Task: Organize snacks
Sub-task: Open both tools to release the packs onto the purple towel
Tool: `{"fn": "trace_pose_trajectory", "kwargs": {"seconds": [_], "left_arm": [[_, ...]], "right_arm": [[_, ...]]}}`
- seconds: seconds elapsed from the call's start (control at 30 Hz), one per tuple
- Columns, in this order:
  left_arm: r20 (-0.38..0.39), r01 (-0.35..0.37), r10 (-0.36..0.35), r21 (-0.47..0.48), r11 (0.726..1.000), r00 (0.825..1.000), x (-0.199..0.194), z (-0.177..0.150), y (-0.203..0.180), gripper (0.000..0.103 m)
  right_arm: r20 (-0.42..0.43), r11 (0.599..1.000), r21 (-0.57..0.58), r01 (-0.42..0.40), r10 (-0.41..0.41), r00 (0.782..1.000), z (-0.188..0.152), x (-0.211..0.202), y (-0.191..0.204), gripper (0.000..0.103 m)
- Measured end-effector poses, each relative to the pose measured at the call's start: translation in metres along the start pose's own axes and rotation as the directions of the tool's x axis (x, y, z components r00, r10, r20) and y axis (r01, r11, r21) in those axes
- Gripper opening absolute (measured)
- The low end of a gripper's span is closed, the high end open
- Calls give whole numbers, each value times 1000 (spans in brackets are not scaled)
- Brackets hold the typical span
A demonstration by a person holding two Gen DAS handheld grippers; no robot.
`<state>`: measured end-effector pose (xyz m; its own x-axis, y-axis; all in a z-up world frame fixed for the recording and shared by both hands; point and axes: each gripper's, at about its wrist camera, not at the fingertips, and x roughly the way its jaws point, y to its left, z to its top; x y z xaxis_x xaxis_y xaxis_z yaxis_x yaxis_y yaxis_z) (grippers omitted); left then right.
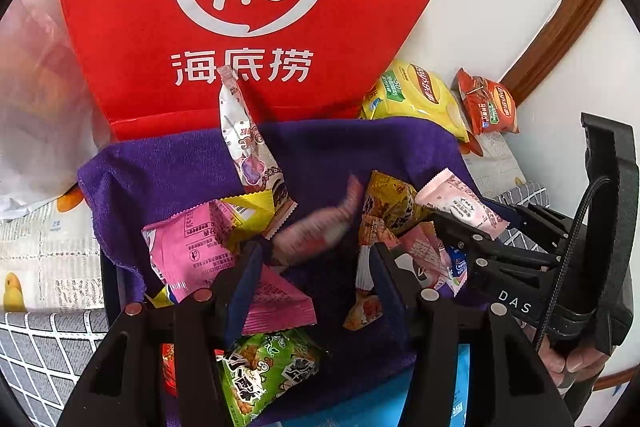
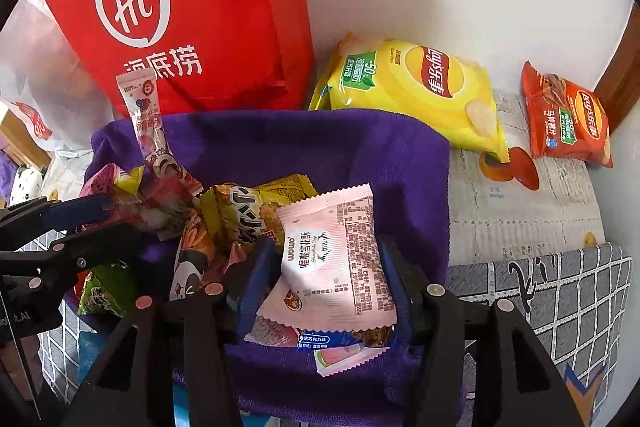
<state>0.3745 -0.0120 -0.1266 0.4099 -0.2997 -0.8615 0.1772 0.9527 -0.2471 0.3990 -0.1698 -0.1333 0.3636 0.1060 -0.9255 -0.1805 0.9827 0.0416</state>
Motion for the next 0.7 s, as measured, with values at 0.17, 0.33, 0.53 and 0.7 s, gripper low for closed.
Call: {"fn": "trace_pose_trajectory", "kwargs": {"seconds": [0.17,0.33,0.53,0.7], "left_arm": [[12,-6,6,7,1000,1000,-4,1,-2,63],[8,-2,2,-2,1000,1000,-7,0,-2,65],[15,-23,23,12,1000,1000,-14,-3,-6,69],[28,-44,43,22,999,999,-23,-3,-9,71]], "right_arm": [[-12,1000,3,-3,3,1000,1,1,0,56],[-3,1000,-9,-7,7,1000,0,-4,3,63],[-9,999,-28,-17,17,1000,-1,-9,7,64],[-1,999,-29,-24,24,1000,-1,-21,6,70]]}}
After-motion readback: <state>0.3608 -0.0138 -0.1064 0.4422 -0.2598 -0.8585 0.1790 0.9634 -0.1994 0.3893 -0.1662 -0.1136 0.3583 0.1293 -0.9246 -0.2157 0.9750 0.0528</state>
